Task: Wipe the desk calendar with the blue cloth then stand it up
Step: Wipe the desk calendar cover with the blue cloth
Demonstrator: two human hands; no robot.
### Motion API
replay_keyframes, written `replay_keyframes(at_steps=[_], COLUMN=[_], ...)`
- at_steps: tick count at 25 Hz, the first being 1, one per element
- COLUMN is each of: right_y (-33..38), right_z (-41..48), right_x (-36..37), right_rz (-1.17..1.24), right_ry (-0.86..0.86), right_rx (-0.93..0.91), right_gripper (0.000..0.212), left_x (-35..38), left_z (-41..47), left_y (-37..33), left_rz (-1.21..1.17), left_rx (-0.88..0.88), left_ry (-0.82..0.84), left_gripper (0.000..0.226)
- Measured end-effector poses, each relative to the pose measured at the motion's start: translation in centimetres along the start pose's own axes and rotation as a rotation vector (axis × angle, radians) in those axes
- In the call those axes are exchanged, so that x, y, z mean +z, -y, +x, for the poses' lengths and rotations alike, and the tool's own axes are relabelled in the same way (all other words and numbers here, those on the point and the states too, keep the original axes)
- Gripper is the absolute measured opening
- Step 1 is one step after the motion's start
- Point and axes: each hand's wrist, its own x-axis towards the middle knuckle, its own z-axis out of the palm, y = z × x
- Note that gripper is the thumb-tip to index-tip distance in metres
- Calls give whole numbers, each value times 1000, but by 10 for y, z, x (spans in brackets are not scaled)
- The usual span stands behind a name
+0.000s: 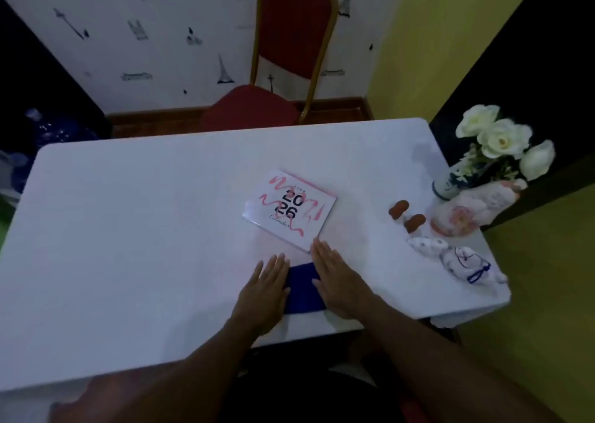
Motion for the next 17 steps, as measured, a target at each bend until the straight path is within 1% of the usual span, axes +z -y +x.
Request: replay_keyframes(at_steps=[1,3,4,6,7,9,12,15,17], right_y=[1,-1,-1,-5,-7,-10,-11,-4,6], right_z=[-5,-14,-18,-17,-16,-14,-14,-14,-12], right_x=[9,20,24,28,28,29,31,33,33], right_rz=[-48,-51,-76,-101,-109,-111,-103,-41,39], right_ry=[2,41,73,67,77,135,172,115,51], right_rx=[-54,-123,-159,-197,-209,-212,-196,-146,-107], right_gripper=[69,71,73,77,80,86,90,82,77], left_x=[6,17,22,21,20,17,14,9,5], left_z=[-7,-16,-22,-24,-22,-21,-16,-8,-6], left_y=[2,8,7,7,8,9,7,8,9], left_rz=[62,172,213,253,288,339,325,312,241], left_rx=[53,136,163,164,173,209,276,310,303], left_ry=[-23,-125,-119,-63,-62,-47,-73,-151,-201], left_gripper=[62,60,61,69,73,77,72,66,58])
